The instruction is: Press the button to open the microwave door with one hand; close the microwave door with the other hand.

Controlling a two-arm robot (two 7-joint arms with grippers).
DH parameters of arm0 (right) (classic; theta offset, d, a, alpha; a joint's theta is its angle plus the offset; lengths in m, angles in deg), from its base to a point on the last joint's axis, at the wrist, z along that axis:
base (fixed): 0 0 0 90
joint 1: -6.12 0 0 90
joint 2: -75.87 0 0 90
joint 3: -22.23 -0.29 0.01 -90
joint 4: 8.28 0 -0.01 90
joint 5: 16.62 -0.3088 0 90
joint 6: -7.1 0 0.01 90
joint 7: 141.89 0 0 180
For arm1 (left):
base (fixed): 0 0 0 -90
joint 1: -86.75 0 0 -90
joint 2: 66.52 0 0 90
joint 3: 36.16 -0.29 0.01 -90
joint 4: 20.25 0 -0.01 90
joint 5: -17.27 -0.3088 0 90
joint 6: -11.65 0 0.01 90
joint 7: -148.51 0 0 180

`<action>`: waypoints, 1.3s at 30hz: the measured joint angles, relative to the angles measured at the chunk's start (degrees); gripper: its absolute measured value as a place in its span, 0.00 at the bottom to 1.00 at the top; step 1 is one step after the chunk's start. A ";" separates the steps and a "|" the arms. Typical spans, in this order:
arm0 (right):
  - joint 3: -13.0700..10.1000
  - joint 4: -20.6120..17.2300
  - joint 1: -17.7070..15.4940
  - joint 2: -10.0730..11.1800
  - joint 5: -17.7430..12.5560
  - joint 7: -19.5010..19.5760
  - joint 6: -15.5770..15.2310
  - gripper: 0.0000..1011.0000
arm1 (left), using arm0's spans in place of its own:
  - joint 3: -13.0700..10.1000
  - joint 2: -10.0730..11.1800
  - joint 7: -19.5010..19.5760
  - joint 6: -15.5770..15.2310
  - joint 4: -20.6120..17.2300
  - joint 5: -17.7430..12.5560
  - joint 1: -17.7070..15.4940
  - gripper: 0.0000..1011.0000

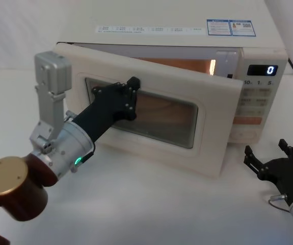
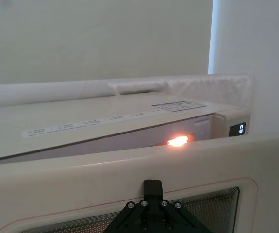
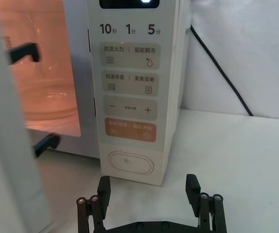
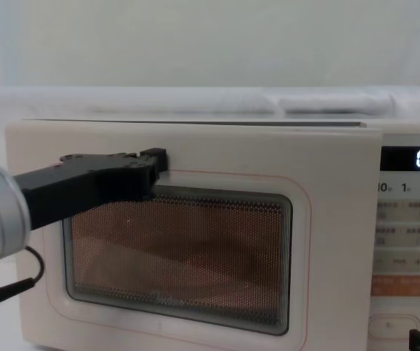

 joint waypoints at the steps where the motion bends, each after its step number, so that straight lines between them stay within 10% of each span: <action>1: 0.00 0.00 0.00 0.00 0.00 0.00 0.00 0.99 | -0.16 -0.13 -0.08 -0.04 0.25 -0.25 -0.29 0.00; 39: 0.00 0.00 0.00 0.00 0.00 0.00 0.00 0.99 | -1.40 -6.10 -1.24 -0.67 7.17 -7.44 -5.62 0.00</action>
